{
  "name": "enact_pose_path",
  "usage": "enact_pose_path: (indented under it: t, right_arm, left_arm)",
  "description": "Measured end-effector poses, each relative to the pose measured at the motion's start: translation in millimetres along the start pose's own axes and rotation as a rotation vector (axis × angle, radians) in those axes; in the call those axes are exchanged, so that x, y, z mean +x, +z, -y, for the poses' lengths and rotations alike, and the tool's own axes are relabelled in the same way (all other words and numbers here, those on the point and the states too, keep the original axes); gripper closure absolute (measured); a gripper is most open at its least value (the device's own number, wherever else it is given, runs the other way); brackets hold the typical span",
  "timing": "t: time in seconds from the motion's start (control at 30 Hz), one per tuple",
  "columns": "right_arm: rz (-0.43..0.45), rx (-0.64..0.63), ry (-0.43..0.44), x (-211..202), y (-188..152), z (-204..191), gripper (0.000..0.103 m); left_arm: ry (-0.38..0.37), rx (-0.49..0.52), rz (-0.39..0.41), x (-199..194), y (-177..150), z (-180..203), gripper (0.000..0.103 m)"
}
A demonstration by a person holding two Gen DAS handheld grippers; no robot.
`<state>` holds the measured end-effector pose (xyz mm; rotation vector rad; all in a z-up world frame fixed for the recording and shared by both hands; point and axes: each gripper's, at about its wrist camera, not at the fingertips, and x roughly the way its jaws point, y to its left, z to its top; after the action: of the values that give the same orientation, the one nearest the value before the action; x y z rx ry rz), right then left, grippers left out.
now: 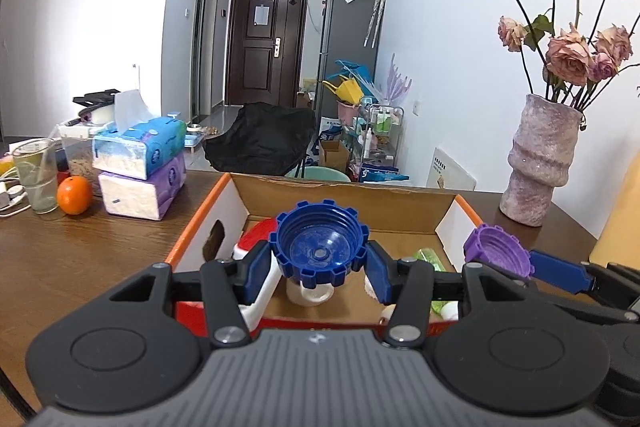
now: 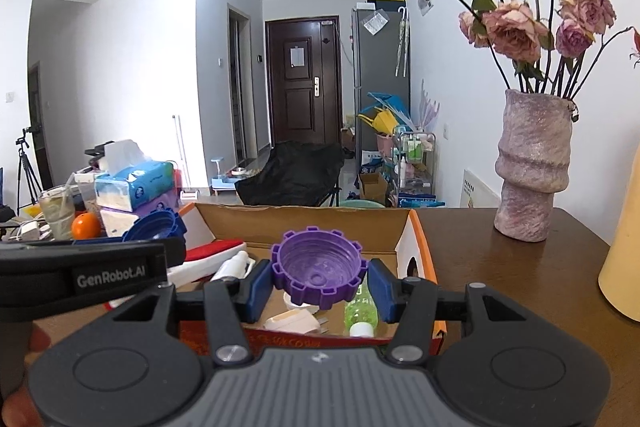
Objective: Organize rigid objects
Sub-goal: 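Lower both caps into the box and open both tools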
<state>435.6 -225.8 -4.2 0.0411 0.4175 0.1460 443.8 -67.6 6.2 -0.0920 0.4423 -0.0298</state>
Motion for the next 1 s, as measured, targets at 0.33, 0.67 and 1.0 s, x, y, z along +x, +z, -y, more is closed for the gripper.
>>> enact_pose_path:
  t: [0.33, 0.67, 1.0]
  right_arm:
    - [-0.021, -0.007, -0.007, 36, 9, 6, 0.052]
    - [-0.048, -0.018, -0.012, 66, 17, 12, 0.052]
    - [-0.081, -0.044, -0.016, 94, 20, 19, 0.052]
  left_arm:
    - [0.012, -0.017, -0.025, 36, 11, 0, 0.051]
    - [0.014, -0.003, -0.036, 65, 21, 2, 0.051]
    - [0.023, 0.022, -0.047, 89, 28, 0, 0.050]
